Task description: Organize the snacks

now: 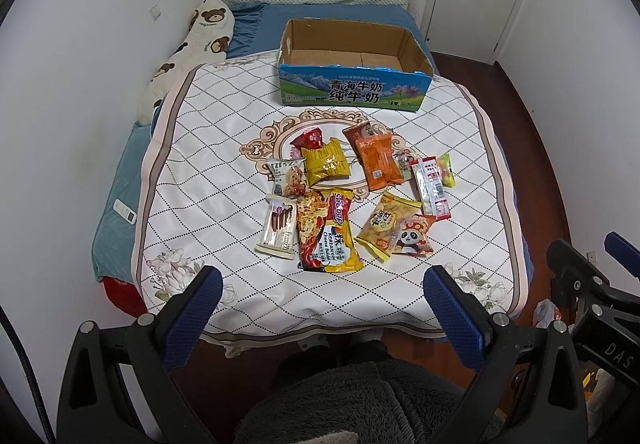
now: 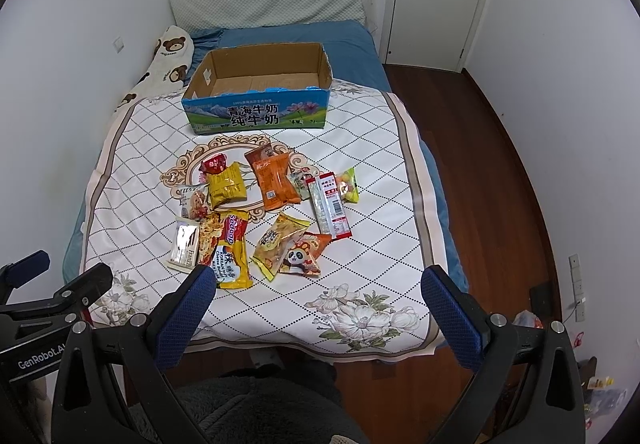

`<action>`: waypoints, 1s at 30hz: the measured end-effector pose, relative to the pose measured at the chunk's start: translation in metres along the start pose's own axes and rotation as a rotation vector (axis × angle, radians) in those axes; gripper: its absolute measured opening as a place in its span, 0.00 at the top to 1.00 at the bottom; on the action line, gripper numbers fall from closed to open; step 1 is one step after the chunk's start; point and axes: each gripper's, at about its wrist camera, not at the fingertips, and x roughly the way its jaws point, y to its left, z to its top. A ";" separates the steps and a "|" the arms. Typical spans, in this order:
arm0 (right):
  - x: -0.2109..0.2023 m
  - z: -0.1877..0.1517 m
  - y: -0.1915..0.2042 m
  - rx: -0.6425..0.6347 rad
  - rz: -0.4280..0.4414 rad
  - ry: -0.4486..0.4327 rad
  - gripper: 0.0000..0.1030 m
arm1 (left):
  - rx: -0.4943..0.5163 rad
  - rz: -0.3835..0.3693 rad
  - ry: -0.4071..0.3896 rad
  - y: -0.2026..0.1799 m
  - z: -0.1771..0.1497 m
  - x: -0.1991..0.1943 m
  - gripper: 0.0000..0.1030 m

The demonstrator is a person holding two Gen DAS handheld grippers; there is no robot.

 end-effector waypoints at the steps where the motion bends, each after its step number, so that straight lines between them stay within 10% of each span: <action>1: 0.000 0.000 0.000 0.000 0.000 -0.001 0.00 | -0.001 -0.001 0.001 0.000 0.000 0.000 0.00; 30: 0.002 0.000 0.000 0.000 0.004 0.001 0.00 | -0.006 -0.008 0.009 -0.001 0.002 0.006 0.00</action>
